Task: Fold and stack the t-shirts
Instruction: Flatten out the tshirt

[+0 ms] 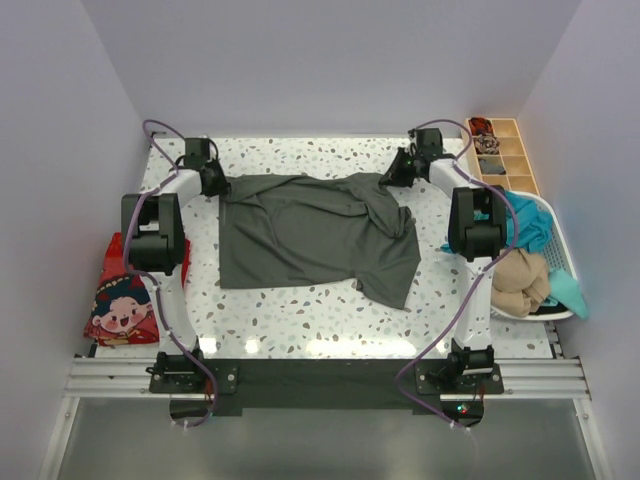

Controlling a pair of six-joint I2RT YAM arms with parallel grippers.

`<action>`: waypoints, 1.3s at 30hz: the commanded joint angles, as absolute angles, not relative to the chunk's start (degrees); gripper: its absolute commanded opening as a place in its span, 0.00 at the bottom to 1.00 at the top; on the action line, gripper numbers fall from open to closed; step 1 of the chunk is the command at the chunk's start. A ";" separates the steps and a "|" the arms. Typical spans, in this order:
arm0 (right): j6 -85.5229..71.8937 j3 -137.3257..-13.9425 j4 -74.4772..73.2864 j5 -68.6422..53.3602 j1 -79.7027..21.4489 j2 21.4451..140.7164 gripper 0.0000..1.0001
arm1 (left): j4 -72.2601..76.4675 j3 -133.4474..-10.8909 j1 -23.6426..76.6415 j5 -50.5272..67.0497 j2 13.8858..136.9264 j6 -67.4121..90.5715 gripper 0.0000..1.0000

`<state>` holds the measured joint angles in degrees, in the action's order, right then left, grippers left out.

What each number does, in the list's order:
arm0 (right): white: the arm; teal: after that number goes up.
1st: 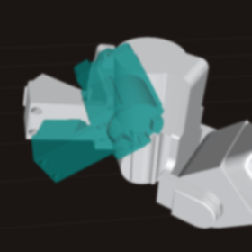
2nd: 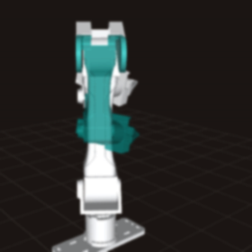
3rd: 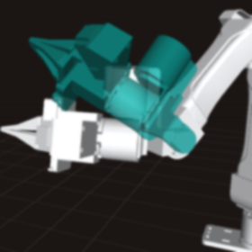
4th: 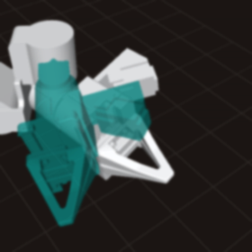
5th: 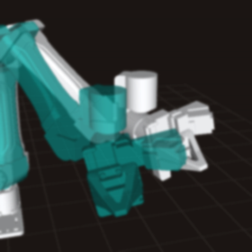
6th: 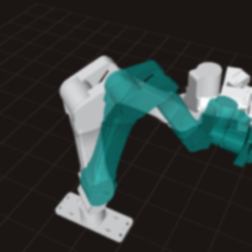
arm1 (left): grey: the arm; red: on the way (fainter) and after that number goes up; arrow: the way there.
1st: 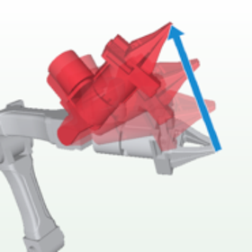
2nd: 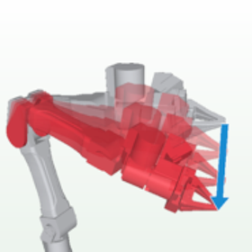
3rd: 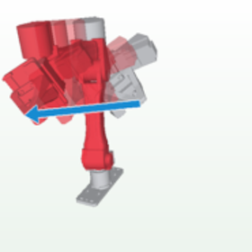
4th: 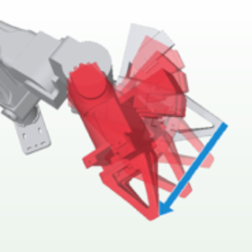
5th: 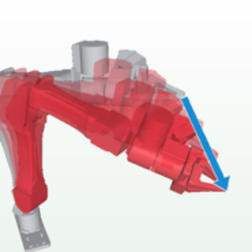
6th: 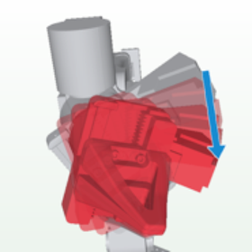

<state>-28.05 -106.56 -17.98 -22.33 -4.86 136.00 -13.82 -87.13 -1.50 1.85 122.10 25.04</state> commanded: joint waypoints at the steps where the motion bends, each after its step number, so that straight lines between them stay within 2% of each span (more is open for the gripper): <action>1: -28.30 -109.42 -15.38 -24.96 -4.92 135.70 0.00 | -11.78 -88.86 -2.02 4.04 121.73 25.22 0.00; 5: -26.99 -109.95 -14.24 -21.81 -4.83 132.81 0.00 | -11.25 -90.00 -2.55 5.27 121.73 25.05 0.00; 16: -21.80 -116.17 -12.57 -3.44 -4.13 129.99 0.00 | -11.52 -98.08 -5.71 6.76 122.52 25.40 0.00; 25: -21.01 -139.62 -16.87 2.45 -4.04 144.30 0.00 | -10.46 -105.55 -6.77 8.43 128.92 25.58 0.00; 29: -21.18 -140.80 -12.59 3.86 -4.13 148.87 0.00 | -8.62 -108.46 -6.77 10.89 132.97 26.36 0.00; 32: -21.10 -140.27 -8.98 1.42 -4.04 150.90 0.54 | -6.33 -108.98 -6.77 12.74 135.52 27.51 0.00; 33: -20.92 -140.27 -8.88 0.62 -4.04 151.60 0.84 | -5.55 -108.72 -6.77 12.74 135.96 27.68 0.03; 34: -21.18 -139.49 -8.79 0.35 -4.13 151.52 0.93 | -4.84 -108.37 -6.77 11.96 136.14 27.69 0.26; 36: -20.92 -137.39 -8.18 0.09 -4.13 148.91 0.97 | -4.57 -106.88 -6.77 10.21 135.53 27.42 0.38; 37: -20.74 -132.41 -7.04 0.17 -4.04 147.23 0.97 | -3.53 -105.92 -6.77 7.85 133.79 26.90 0.44; 39: -20.48 -127.20 -3.17 0.09 -4.04 143.55 0.98 | -2.03 -102.59 -6.77 5.99 131.50 26.28 0.48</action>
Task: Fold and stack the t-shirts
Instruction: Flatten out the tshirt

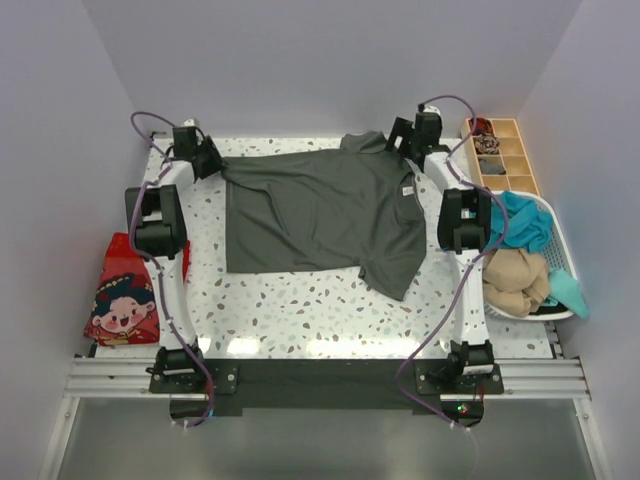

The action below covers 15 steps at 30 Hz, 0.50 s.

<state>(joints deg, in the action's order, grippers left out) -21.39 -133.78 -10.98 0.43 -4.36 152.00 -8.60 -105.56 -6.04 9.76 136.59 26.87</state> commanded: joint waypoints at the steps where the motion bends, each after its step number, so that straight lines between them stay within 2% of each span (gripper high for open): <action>1: -20.22 -123.52 -2.56 0.09 -4.04 140.74 0.98 | -0.98 -101.79 -6.85 5.02 129.05 25.76 0.50; 6: -20.04 -117.61 -5.10 -6.14 -4.22 134.22 0.98 | 1.65 -95.29 -6.77 5.18 120.95 25.40 0.57; 10: -20.30 -108.85 -7.91 -9.75 -5.09 128.25 0.98 | 3.69 -86.59 -5.81 12.72 111.57 28.20 0.58; 15: -20.31 -99.95 -13.09 -18.87 -6.68 120.51 0.97 | 4.57 -71.12 1.82 13.01 103.02 30.67 0.59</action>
<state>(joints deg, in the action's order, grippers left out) -20.86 -105.14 -8.60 -10.33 -4.97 126.50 1.13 -79.99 -4.25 10.31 108.53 28.16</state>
